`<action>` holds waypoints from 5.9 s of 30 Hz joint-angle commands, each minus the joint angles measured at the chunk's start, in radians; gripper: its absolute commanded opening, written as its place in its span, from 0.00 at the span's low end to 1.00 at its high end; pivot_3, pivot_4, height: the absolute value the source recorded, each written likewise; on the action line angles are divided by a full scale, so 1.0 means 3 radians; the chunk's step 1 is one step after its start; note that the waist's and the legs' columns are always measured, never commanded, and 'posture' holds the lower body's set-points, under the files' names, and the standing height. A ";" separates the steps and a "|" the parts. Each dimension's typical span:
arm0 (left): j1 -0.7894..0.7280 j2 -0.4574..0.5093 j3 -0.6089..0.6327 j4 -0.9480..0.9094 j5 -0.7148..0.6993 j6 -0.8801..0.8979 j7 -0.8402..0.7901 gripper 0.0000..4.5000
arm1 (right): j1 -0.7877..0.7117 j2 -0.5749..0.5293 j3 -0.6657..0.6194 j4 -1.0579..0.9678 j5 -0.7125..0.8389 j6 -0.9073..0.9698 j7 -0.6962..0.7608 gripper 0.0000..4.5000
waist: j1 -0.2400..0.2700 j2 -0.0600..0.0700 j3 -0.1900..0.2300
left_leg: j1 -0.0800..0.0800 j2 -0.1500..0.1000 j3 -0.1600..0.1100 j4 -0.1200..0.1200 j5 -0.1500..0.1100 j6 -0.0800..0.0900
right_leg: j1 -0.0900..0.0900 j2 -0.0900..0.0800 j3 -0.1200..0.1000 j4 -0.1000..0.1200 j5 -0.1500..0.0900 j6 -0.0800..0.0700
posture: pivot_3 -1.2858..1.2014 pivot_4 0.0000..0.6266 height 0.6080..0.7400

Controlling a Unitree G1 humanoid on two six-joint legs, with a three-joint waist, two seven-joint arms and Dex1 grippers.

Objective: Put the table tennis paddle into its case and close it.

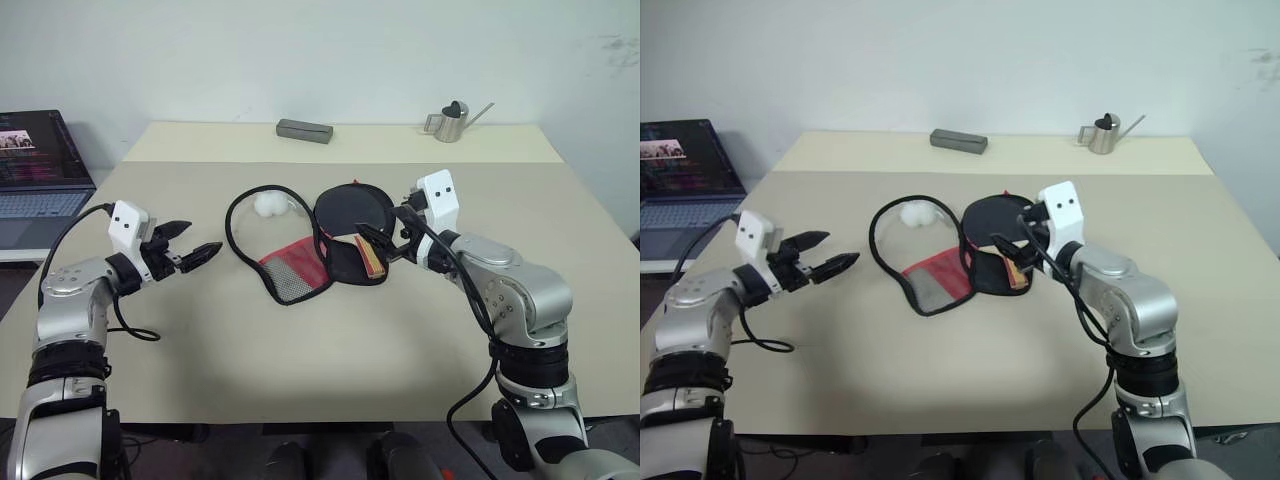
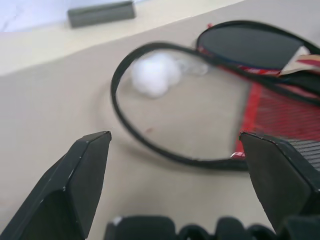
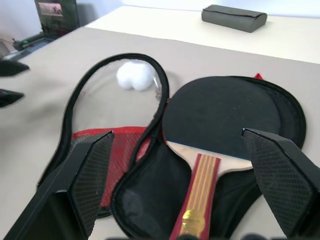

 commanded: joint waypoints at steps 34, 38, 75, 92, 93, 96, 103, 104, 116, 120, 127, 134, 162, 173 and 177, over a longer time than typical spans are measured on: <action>-0.1392 -0.0720 -0.0388 0.2007 0.1010 -0.0610 0.1840 0.01 | 0.0285 -0.0238 -0.0031 -0.0532 0.0319 -0.0022 -0.0044 1.00 | 0.0063 -0.0005 -0.0003 | -0.0001 -0.0005 0.0000 0.0003 0.0000 0.0000 | 0.0001 0.0000 -0.0004 0.0001 0.0000 0.0000 | 0.52 0.24 1.00; -0.1415 -0.0814 -0.0399 0.2063 0.1037 -0.0527 0.1799 0.01 | 0.0273 -0.0245 -0.0034 -0.0528 0.0312 -0.0023 -0.0079 1.00 | 0.0064 -0.0006 -0.0003 | -0.0001 -0.0005 -0.0001 0.0003 0.0000 0.0000 | 0.0001 0.0001 -0.0005 0.0002 0.0000 0.0000 | 0.52 0.24 1.00; -0.2083 -0.1488 -0.0034 0.1932 0.0466 -0.0409 0.0078 0.01 | 0.0496 -0.0466 -0.0333 -0.0972 0.0744 0.0194 0.0042 1.00 | 0.0059 -0.0008 -0.0004 | -0.0004 -0.0006 -0.0001 0.0005 0.0000 0.0000 | 0.0002 0.0012 -0.0005 0.0001 0.0000 0.0000 | 0.52 0.24 1.00; -0.2154 -0.1763 -0.0232 0.2016 0.0677 -0.0445 -0.0034 0.01 | 0.0578 -0.0519 -0.0610 -0.1132 0.0977 0.0377 -0.0281 1.00 | 0.0058 -0.0008 -0.0004 | -0.0002 -0.0004 0.0001 0.0005 0.0001 0.0000 | 0.0002 0.0015 -0.0001 0.0002 0.0000 0.0000 | 0.52 0.24 1.00; -0.2162 -0.1748 -0.0213 0.1998 0.0653 -0.0443 -0.0082 0.01 | 0.0576 -0.0524 -0.0609 -0.1115 0.0978 0.0369 -0.0281 1.00 | 0.0058 -0.0008 -0.0004 | -0.0002 -0.0004 0.0001 0.0005 0.0001 0.0000 | 0.0002 0.0016 -0.0001 0.0002 0.0000 0.0000 | 0.52 0.24 1.00; -0.2159 -0.1595 -0.0125 0.1859 0.0525 -0.0411 -0.0365 0.01 | 0.0506 -0.0509 -0.0606 -0.0954 0.0975 0.0321 -0.0277 1.00 | 0.0053 -0.0008 -0.0004 | -0.0002 -0.0003 0.0002 0.0005 0.0001 0.0000 | 0.0002 0.0016 0.0000 0.0002 0.0000 0.0000 | 0.52 0.24 1.00; -0.1704 -0.1130 -0.0076 0.0970 0.0147 0.0224 -0.1171 0.01 | 0.0247 -0.0539 -0.0505 -0.0408 0.0905 0.0114 -0.0137 1.00 | 0.0035 -0.0008 -0.0005 | -0.0001 -0.0001 0.0003 0.0004 0.0001 0.0000 | 0.0002 0.0019 0.0002 0.0002 0.0000 0.0000 | 0.52 0.24 1.00; -0.1567 -0.1057 -0.0095 0.0736 0.0104 0.0329 -0.1216 0.01 | 0.0193 -0.0558 -0.0476 -0.0302 0.0880 0.0080 -0.0102 1.00 | 0.0028 -0.0007 -0.0005 | 0.0000 -0.0001 0.0004 0.0004 0.0001 0.0000 | 0.0002 0.0019 0.0003 0.0001 0.0000 0.0000 | 0.52 0.24 1.00; -0.0602 -0.0393 -0.0078 -0.0847 -0.0115 0.0968 -0.0954 0.01 | -0.0479 -0.0623 -0.0162 0.1065 0.0539 -0.0302 0.0249 1.00 | 0.0025 -0.0007 -0.0005 | 0.0001 0.0001 0.0002 0.0006 0.0001 0.0000 | 0.0003 0.0016 0.0004 0.0003 0.0001 0.0000 | 0.52 0.24 1.00; -0.0551 -0.0379 -0.0089 -0.0970 -0.0152 0.0892 -0.0851 0.01 | -0.0692 -0.0534 -0.0004 0.1677 0.0284 -0.0570 0.0303 1.00 | 0.0038 -0.0007 -0.0005 | -0.0001 0.0001 0.0002 0.0006 0.0001 0.0000 | 0.0002 0.0015 0.0003 0.0002 0.0001 -0.0001 | 0.52 0.24 1.00; -0.0505 -0.0324 -0.0126 -0.1070 -0.0241 0.0875 -0.0922 0.01 | -0.1028 -0.0397 0.0104 0.2727 -0.0062 -0.1036 0.0440 1.00 | 0.0034 -0.0007 -0.0005 | 0.0000 0.0001 0.0006 0.0005 0.0001 0.0000 | 0.0001 0.0009 0.0004 0.0002 0.0001 -0.0001 | 0.52 0.24 1.00; -0.0522 -0.0309 -0.0135 -0.1034 -0.0247 0.0847 -0.0869 0.01 | -0.1300 -0.0278 0.0091 0.3711 -0.0352 -0.1549 0.0518 1.00 | 0.0020 -0.0007 -0.0005 | 0.0000 0.0001 0.0006 0.0004 0.0001 -0.0001 | 0.0001 0.0008 0.0004 0.0002 0.0001 -0.0001 | 0.52 0.24 1.00; -0.0494 -0.0308 -0.0172 -0.0987 -0.0262 0.0782 -0.0808 0.00 | -0.1510 0.0032 -0.0295 0.4336 -0.0386 -0.1441 0.0516 0.24 | -0.0027 -0.0007 -0.0004 | 0.0001 0.0002 0.0006 0.0003 0.0001 -0.0002 | 0.0000 0.0000 0.0005 0.0002 0.0001 -0.0001 | 0.52 0.24 1.00; -0.0373 -0.0234 -0.0251 -0.1088 -0.0284 0.0787 -0.0977 0.00 | -0.1005 -0.0093 -0.0381 0.3007 -0.0212 -0.0563 0.0354 0.00 | -0.0016 -0.0007 -0.0004 | -0.0001 0.0000 0.0004 0.0001 0.0001 -0.0002 | 0.0000 -0.0003 0.0004 0.0001 0.0001 -0.0001 | 0.52 0.24 1.00; -0.0193 -0.0180 -0.0306 -0.1265 -0.0325 0.0850 -0.1078 0.00 | -0.0657 -0.0152 -0.0478 0.2194 -0.0051 -0.0020 0.0216 0.00 | 0.0000 -0.0006 -0.0004 | -0.0004 0.0000 0.0001 -0.0002 0.0001 -0.0001 | -0.0002 -0.0008 0.0004 -0.0002 0.0001 -0.0001 | 0.52 0.24 1.00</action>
